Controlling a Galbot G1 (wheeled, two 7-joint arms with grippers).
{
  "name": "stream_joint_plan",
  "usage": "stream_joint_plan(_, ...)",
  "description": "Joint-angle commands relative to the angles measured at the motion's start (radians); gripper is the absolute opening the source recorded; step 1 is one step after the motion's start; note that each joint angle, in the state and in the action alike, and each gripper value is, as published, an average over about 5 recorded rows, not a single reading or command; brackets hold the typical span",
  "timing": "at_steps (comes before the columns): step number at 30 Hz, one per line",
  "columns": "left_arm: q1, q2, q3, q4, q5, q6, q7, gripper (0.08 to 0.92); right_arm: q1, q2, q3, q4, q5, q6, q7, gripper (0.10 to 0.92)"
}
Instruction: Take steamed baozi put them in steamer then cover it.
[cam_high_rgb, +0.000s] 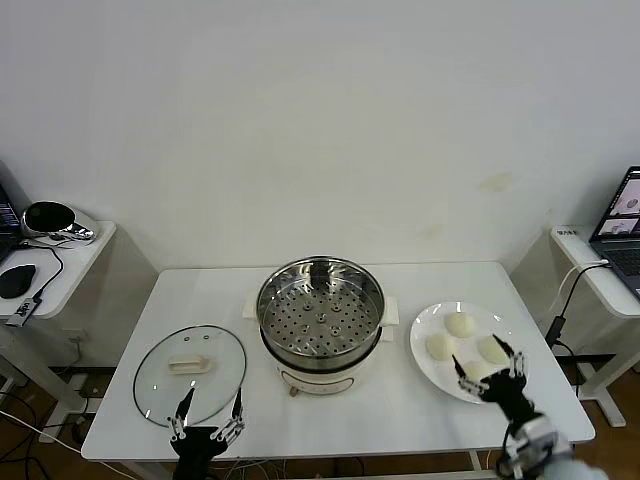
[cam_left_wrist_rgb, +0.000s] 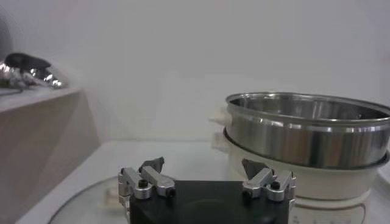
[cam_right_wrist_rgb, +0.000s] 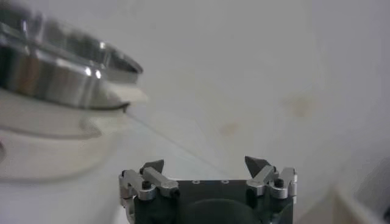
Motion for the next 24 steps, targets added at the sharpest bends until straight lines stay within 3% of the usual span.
stream_joint_plan(1,-0.024,0.009,-0.002,0.003,0.033,0.028,0.007,0.823,0.400,-0.343,-0.165,-0.202,-0.247,-0.017,-0.295,0.823)
stream_joint_plan(8,-0.024,0.002,-0.006,0.010,0.046,0.028,-0.001,0.823,0.782,-0.411,-0.533,-0.403,-0.293,0.090,-0.517,0.823)
stream_joint_plan(15,-0.019,0.005,-0.031,0.004,0.046,0.028,-0.012,0.823,1.111,-0.389,-0.940,-0.574,-0.194,0.100,-0.723,0.823)
stream_joint_plan(24,-0.018,0.004,-0.053,-0.002,0.044,0.028,-0.023,0.823,1.231,-0.319,-1.176,-0.663,-0.120,0.067,-0.785,0.823)
